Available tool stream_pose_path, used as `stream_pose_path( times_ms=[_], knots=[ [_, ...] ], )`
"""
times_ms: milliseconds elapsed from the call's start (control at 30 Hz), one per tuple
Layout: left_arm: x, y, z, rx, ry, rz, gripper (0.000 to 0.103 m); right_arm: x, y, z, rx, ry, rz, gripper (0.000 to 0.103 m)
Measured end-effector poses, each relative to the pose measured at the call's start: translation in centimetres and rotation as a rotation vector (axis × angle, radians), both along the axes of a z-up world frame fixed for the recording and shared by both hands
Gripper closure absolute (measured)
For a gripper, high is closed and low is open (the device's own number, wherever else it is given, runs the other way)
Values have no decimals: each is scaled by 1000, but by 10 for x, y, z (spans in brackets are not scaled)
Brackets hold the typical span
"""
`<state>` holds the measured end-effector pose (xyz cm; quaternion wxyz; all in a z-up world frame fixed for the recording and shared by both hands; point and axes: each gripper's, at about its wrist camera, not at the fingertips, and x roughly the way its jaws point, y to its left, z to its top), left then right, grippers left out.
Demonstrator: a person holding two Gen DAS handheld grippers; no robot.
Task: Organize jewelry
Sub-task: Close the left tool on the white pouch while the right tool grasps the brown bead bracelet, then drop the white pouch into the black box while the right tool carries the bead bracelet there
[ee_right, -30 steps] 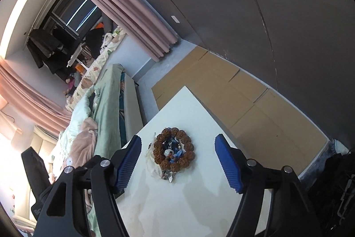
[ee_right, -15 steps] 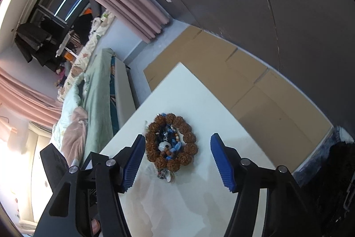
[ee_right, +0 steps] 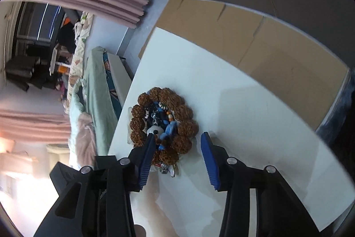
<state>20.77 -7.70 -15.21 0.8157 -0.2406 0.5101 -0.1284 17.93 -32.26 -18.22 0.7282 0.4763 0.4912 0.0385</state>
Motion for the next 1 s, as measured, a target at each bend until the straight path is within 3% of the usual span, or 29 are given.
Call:
stream_pose_path(
  times_ms=[167, 300, 400, 667, 1000],
  knots=[
    [-8, 8, 21, -1, -58, -1, 98, 1, 7, -18, 124, 8, -60, 62],
    [-19, 20, 32, -1, -94, 13, 98, 2, 10, -26, 152, 10, -113, 69],
    [-23, 24, 42, 10, -123, 24, 98, -3, 6, -20, 121, 1, -147, 78],
    [-39, 39, 69, 23, -186, 44, 98, -13, -9, 4, 49, -62, -167, 80],
    [-48, 64, 98, -1, -244, 78, 98, -6, 5, 52, -95, -197, -54, 80]
  ],
)
